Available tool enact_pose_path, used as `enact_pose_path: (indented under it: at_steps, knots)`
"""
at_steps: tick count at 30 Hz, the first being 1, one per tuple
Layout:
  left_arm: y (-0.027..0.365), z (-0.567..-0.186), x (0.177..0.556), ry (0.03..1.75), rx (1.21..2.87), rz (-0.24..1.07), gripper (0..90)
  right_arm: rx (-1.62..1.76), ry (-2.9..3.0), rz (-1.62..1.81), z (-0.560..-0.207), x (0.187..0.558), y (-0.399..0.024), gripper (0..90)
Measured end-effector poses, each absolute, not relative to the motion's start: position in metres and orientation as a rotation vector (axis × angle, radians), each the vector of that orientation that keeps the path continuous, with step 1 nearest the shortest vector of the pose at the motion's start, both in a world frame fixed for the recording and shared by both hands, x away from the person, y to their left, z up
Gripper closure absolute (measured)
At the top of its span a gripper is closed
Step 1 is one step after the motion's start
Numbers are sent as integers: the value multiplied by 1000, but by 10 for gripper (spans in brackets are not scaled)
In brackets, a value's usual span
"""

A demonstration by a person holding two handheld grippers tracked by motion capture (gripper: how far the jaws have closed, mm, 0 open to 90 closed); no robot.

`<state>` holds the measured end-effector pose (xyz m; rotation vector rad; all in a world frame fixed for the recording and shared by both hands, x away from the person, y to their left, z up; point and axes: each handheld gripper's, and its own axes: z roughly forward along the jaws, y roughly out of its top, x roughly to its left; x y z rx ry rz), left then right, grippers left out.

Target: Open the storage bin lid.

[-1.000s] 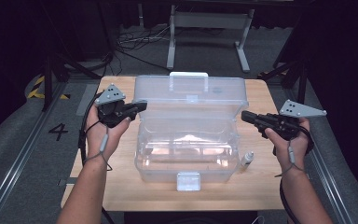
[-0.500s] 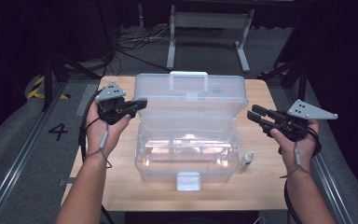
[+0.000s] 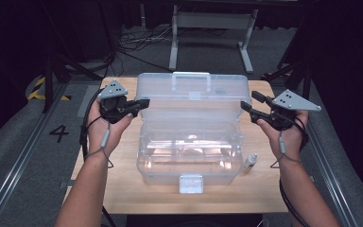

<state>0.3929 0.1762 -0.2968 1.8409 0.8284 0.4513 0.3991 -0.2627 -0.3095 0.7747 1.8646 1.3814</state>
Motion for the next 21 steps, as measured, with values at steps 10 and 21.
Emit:
enact_pose_path:
  at_steps: [10,21]
  knots:
    - [176,-296,392,826,1854,450,898,840,1843,1359,-311,416,-250,467]
    - [176,-298,392,826,1865,436,895,852,1782,1343,-313,418,-246,550]
